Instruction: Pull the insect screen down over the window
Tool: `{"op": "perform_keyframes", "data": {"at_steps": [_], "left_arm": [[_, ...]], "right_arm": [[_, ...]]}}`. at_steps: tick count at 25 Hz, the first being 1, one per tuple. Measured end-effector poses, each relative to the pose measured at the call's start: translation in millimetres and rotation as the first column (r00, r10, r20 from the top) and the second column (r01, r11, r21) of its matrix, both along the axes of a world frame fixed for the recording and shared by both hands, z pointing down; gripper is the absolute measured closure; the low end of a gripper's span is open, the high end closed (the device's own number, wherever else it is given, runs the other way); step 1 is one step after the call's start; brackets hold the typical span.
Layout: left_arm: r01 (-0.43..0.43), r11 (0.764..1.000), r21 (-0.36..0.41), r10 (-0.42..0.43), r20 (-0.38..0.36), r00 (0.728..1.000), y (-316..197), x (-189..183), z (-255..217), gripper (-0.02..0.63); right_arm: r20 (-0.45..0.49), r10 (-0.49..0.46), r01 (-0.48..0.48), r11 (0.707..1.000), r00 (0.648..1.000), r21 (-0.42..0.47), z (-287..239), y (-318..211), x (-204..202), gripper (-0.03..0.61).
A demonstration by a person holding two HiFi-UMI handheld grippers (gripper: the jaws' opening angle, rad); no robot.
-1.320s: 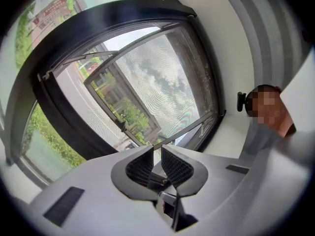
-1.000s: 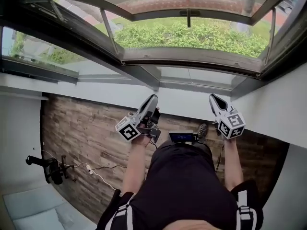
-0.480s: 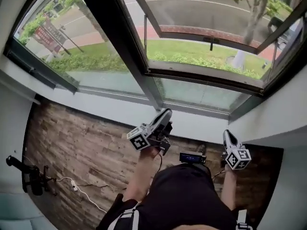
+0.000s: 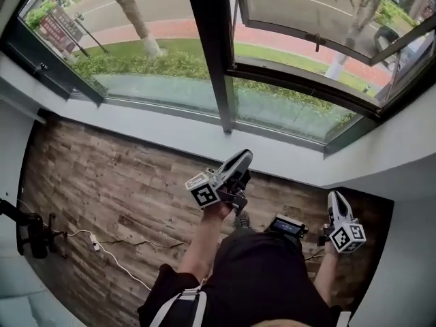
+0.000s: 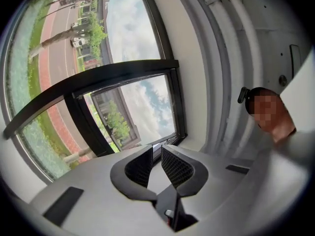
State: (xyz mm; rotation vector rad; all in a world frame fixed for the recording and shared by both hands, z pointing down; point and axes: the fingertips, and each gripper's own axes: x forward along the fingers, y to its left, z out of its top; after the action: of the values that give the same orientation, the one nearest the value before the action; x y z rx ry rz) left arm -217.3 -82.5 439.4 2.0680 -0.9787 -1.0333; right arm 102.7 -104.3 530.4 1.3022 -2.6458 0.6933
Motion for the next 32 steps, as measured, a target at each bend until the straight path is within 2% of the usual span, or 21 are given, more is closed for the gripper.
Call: {"op": "perform_keyframes", "data": {"at_steps": [5,9,14,18,22,26,29,32], "left_arm": [[0.067,0.993,0.099,-0.065,-0.017,0.998,28.9,-14.6,-27.3,0.568],[0.121,0.984,0.13,-0.114,-0.063,0.991,53.9,-15.7,-30.4,0.568],[0.038,0.988,0.15,-0.035,-0.023,0.999,108.4,56.0,-61.6,0.569],[0.005,0.995,0.1,-0.004,-0.007,1.0,166.6,100.4,-65.1,0.569],[0.07,0.996,0.049,-0.07,-0.004,0.998,231.3,111.1,-83.2,0.569],[0.115,0.993,0.0,-0.115,0.036,0.993,250.8,112.8,-91.7,0.569],[0.095,0.995,0.041,-0.096,0.028,0.995,263.1,117.7,-101.2,0.569],[0.027,0.992,0.121,-0.026,-0.008,1.0,275.8,123.1,-112.9,0.569]], "right_arm": [[0.038,-0.047,0.044,0.997,0.998,0.059,-18.4,9.5,-20.0,0.557],[0.104,-0.101,0.093,0.992,0.989,0.082,-21.1,29.3,-26.6,0.555],[0.208,-0.064,0.043,0.994,0.976,0.101,-60.9,102.9,36.4,0.557],[0.346,0.026,-0.043,0.998,0.938,0.04,-61.8,161.9,92.9,0.555],[0.469,0.021,-0.026,1.0,0.883,0.006,-74.7,207.2,116.8,0.557],[0.5,0.008,-0.014,1.0,0.866,0.009,-77.1,211.4,123.2,0.555],[0.542,0.047,-0.055,0.998,0.839,-0.002,-74.5,228.6,136.5,0.557],[0.56,0.068,-0.098,0.995,0.826,0.023,-81.0,249.3,141.9,0.557]]}}
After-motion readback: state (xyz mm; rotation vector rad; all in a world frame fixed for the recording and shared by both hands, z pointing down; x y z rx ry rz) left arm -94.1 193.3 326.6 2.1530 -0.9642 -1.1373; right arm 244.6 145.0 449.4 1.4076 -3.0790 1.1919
